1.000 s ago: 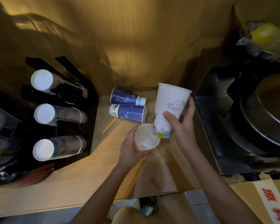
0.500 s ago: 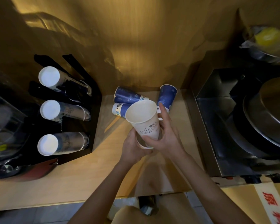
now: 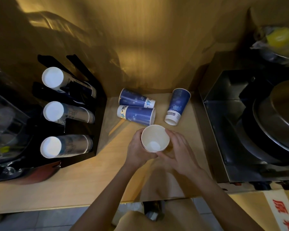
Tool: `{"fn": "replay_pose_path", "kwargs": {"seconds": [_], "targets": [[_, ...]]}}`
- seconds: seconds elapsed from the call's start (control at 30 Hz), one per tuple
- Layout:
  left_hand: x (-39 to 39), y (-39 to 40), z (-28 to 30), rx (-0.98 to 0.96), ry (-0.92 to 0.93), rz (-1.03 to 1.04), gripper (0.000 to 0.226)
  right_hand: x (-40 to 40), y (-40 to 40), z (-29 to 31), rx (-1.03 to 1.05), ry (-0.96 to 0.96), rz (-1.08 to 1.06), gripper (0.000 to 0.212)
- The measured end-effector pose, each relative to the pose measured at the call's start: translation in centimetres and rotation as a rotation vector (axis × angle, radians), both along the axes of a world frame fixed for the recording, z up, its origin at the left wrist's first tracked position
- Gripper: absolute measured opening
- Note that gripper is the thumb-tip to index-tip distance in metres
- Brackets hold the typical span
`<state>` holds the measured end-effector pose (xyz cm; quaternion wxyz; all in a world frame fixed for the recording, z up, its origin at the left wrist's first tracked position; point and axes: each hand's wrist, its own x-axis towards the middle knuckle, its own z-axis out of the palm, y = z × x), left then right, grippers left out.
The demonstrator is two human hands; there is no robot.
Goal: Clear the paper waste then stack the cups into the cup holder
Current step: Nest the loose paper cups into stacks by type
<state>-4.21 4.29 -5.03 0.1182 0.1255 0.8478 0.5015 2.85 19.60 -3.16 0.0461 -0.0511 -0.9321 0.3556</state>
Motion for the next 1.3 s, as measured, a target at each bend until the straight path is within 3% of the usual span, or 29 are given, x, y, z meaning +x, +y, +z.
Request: {"fn": "replay_pose_path", "kwargs": {"seconds": [0.1, 0.23, 0.37, 0.43, 0.53, 0.87, 1.0, 1.13, 1.3], "targets": [[-0.2, -0.1, 0.0, -0.021, 0.017, -0.018, 0.092, -0.3, 0.1, 0.3, -0.112, -0.066, -0.017, 0.081], [-0.6, 0.9, 0.6, -0.059, -0.008, -0.042, 0.097, -1.0, 0.4, 0.7, -0.422, -0.187, -0.099, 0.078], [-0.6, 4.3, 2.1, -0.035, 0.001, -0.163, 0.103, -0.8, 2.5, 0.6, -0.548, -0.065, -0.276, 0.042], [-0.4, 6.7, 2.6, -0.045, 0.016, -0.237, 0.104, -0.2, 4.0, 0.8, -0.477, 0.041, -0.372, 0.029], [0.1, 9.8, 2.6, -0.074, 0.020, -0.309, 0.107, 0.9, 6.1, 0.9, -0.375, 0.102, -0.442, 0.030], [0.8, 11.4, 1.5, -0.148, 0.048, -0.362, 0.101, 0.8, 8.1, 2.5, -0.023, -0.155, -0.420, 0.025], [0.4, 10.2, 1.9, -0.333, 0.288, -0.479, 0.104, -1.0, 8.9, 4.1, 0.245, -0.226, -0.326, 0.017], [-1.2, 9.0, 2.9, -0.552, 0.386, -0.619, 0.111, -3.9, 9.7, 5.3, 0.460, -0.219, -0.216, 0.022], [-5.7, 6.5, 4.0, -0.766, 0.444, -0.555, 0.085, -9.1, 9.3, 6.7, 0.502, -0.215, -0.123, 0.019]]}}
